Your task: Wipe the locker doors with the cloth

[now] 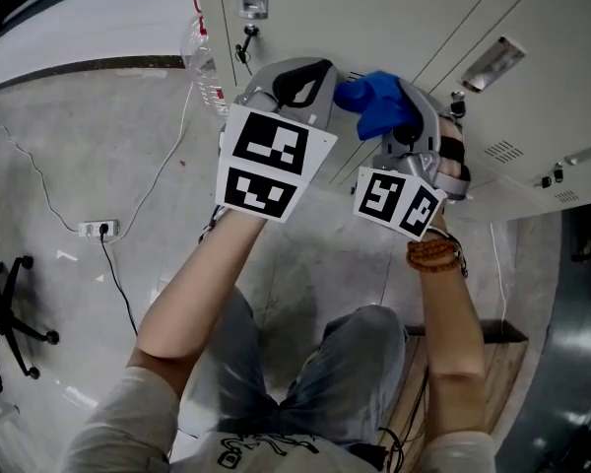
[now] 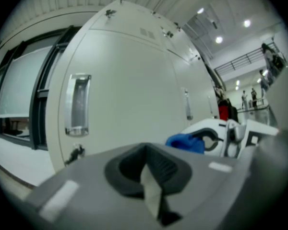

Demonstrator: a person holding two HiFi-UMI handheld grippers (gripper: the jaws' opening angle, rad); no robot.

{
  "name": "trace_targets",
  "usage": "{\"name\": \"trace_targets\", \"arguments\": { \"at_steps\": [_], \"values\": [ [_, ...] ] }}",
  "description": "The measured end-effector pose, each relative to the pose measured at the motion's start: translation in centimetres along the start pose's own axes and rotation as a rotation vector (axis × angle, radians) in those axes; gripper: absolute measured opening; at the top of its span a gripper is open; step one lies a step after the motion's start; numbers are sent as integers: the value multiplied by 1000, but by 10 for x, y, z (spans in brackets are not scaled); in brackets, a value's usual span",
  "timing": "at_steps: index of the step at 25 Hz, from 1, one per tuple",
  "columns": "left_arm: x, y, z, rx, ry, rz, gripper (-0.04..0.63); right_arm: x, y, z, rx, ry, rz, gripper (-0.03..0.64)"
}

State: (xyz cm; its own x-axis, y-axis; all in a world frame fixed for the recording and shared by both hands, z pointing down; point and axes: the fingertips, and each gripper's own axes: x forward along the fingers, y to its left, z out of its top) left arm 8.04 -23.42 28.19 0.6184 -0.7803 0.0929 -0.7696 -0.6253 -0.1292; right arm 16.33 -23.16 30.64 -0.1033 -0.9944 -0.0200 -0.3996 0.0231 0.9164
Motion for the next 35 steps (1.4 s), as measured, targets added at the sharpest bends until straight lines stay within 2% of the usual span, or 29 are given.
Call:
{"name": "trace_targets", "arguments": {
  "at_steps": [2,5,10,13,22,35],
  "values": [
    [-4,2,18,2,-15,3,2,-1,-24,3,91,8,-3,29],
    [-12,3,45,6,-38,4,2,-6,-57,17,354,-4,47,29],
    [-35,5,80,-5,-92,8,2,-38,-99,65,793,-143,102,29],
    [-42,-2,85,-16,-109,5,2,-57,-106,79,967,-208,113,29],
    [-60,-11,42,-96,-124,6,2,-80,-55,79,1126,-243,210,29],
    [-60,-20,40,-117,-131,-19,2,-78,-45,89,1112,-267,228,29]
  ]
}}
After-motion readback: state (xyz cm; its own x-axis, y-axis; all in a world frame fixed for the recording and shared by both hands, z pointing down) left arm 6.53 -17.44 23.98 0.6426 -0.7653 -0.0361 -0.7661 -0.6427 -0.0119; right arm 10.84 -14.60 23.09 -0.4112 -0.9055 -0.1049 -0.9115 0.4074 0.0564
